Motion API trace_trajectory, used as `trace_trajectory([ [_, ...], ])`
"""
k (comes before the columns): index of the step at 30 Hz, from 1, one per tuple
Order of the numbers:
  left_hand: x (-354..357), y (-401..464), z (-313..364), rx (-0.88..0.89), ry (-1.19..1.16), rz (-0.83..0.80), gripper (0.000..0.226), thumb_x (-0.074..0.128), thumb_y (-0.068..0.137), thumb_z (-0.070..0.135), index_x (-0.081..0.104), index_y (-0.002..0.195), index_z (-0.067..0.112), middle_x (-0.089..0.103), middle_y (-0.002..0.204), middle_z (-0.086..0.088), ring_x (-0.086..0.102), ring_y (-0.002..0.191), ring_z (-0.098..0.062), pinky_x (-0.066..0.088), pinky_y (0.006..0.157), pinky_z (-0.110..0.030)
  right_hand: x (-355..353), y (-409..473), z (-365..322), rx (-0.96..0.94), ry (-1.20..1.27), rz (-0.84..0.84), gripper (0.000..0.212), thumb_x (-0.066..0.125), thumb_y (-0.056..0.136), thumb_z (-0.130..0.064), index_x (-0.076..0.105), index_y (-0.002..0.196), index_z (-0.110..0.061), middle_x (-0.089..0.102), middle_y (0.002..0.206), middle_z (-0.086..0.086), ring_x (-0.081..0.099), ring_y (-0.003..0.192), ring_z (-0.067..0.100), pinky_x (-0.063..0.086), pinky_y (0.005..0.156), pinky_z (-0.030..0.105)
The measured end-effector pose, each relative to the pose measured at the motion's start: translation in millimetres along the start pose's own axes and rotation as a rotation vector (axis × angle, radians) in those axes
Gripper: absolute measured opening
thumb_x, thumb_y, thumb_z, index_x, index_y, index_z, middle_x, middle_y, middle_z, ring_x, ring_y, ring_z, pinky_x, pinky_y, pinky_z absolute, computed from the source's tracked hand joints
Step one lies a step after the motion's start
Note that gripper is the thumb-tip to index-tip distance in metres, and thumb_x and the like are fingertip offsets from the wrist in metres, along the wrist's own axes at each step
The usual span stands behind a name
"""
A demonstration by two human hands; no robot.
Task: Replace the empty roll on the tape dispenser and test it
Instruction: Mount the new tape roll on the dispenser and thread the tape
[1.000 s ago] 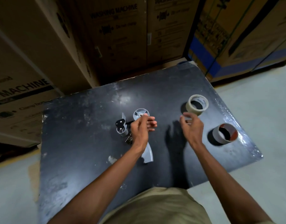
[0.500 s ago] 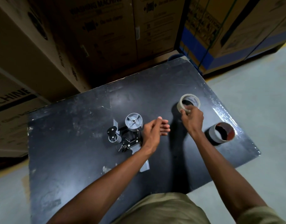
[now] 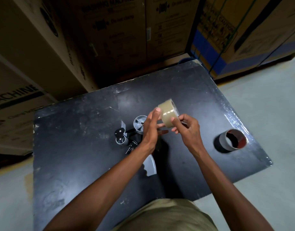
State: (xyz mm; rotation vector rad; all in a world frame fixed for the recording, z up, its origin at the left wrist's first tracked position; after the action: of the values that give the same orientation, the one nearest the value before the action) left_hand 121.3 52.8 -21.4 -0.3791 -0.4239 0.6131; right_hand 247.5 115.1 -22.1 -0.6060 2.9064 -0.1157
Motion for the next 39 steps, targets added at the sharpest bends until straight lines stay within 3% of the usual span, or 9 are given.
trace_trajectory([
  [6, -21.4, -14.8, 21.8, 0.02, -0.081, -0.118, 0.069, 0.072, 0.075, 0.052, 0.063, 0.128, 0.008, 0.068, 0.124, -0.019, 0.07, 0.104, -0.032, 0.057, 0.093, -0.054, 6.5, -14.4, -18.2, -0.091, 0.141, -0.185, 0.031, 0.067, 0.086, -0.032, 0.06, 0.078, -0.003, 0.066, 0.067, 0.009, 0.064, 0.06, 0.024, 0.051, 0.061, 0.036],
  [10, -32.2, -26.3, 32.6, 0.066, -0.128, -0.171, 0.065, 0.077, 0.07, 0.038, 0.064, 0.125, 0.006, 0.07, 0.102, -0.009, 0.067, 0.09, -0.022, 0.059, 0.077, -0.039, 12.0, -23.9, -33.9, -0.091, 0.108, -0.24, 0.027, 0.064, 0.092, -0.032, 0.067, 0.082, -0.007, 0.07, 0.071, 0.005, 0.071, 0.062, 0.022, 0.055, 0.056, 0.029],
  [14, -43.6, -30.1, 29.1, 0.165, -0.045, -0.157, 0.075, 0.084, 0.068, 0.03, 0.058, 0.137, 0.015, 0.067, 0.13, -0.01, 0.067, 0.116, -0.028, 0.058, 0.082, -0.04, 11.4, -25.6, -50.5, -0.178, -0.102, -0.178, 0.052, 0.06, 0.096, -0.046, 0.061, 0.067, -0.004, 0.05, 0.051, 0.007, 0.048, 0.047, 0.014, 0.036, 0.048, 0.033],
  [19, -53.8, -29.5, 26.0, 0.305, 0.099, -0.125, 0.089, 0.09, 0.059, 0.026, 0.057, 0.141, 0.019, 0.066, 0.133, -0.009, 0.063, 0.123, -0.028, 0.053, 0.099, -0.045, 11.5, -20.1, -63.0, -0.037, 0.097, -0.241, 0.015, 0.067, 0.097, -0.009, 0.072, 0.084, -0.005, 0.062, 0.058, -0.006, 0.038, 0.041, 0.008, 0.031, 0.042, 0.021],
  [23, -61.2, -34.6, 30.2, 0.349, 0.12, -0.157, 0.089, 0.092, 0.056, 0.014, 0.057, 0.137, 0.01, 0.065, 0.131, -0.014, 0.063, 0.122, -0.029, 0.055, 0.099, -0.049, 14.7, -24.1, -64.1, -0.006, 0.158, -0.275, 0.008, 0.07, 0.094, -0.01, 0.076, 0.091, -0.007, 0.068, 0.063, -0.003, 0.035, 0.041, 0.009, 0.028, 0.041, 0.019],
  [27, -69.4, -38.6, 33.6, 0.374, 0.187, -0.205, 0.084, 0.093, 0.057, -0.001, 0.059, 0.133, 0.01, 0.064, 0.129, -0.019, 0.064, 0.118, -0.035, 0.055, 0.097, -0.058, 20.1, -30.6, -63.0, -0.055, 0.151, -0.242, 0.037, 0.071, 0.095, -0.017, 0.063, 0.074, 0.013, 0.054, 0.053, -0.001, 0.039, 0.044, 0.004, 0.03, 0.046, 0.017],
  [30, -71.5, -41.5, 33.1, 0.389, 0.207, -0.206, 0.084, 0.095, 0.056, 0.002, 0.06, 0.132, 0.011, 0.064, 0.127, -0.021, 0.064, 0.117, -0.042, 0.054, 0.095, -0.061, 28.6, -34.9, -60.6, -0.084, 0.144, -0.193, 0.058, 0.075, 0.092, -0.034, 0.052, 0.068, 0.014, 0.039, 0.059, 0.011, 0.034, 0.055, 0.018, 0.025, 0.052, 0.041],
  [34, -70.4, -40.7, 28.6, 0.401, 0.246, -0.165, 0.087, 0.098, 0.052, 0.014, 0.062, 0.131, 0.016, 0.063, 0.13, -0.02, 0.062, 0.119, -0.042, 0.051, 0.099, -0.063, 36.2, -37.3, -57.3, -0.083, 0.093, -0.14, 0.07, 0.068, 0.094, -0.051, 0.058, 0.072, 0.015, 0.051, 0.065, 0.036, 0.048, 0.062, 0.024, 0.037, 0.056, 0.044],
  [39, -74.3, -39.2, 32.0, 0.417, 0.258, -0.16, 0.09, 0.098, 0.052, 0.014, 0.06, 0.134, 0.014, 0.063, 0.131, -0.016, 0.064, 0.12, -0.037, 0.054, 0.097, -0.06, 27.6, -37.3, -60.3, -0.064, 0.142, -0.259, 0.022, 0.068, 0.097, -0.016, 0.074, 0.092, 0.004, 0.072, 0.07, -0.001, 0.063, 0.063, 0.006, 0.048, 0.061, 0.021],
])
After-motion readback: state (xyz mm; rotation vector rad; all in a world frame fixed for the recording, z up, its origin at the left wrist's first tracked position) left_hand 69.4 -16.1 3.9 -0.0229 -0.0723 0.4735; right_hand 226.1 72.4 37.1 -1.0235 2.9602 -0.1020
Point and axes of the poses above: each hand's wrist, its own y-axis towards the middle knuckle, its own x-axis out of the palm, z = x × y, the point moved 1 cm from there along y, towards the middle knuckle
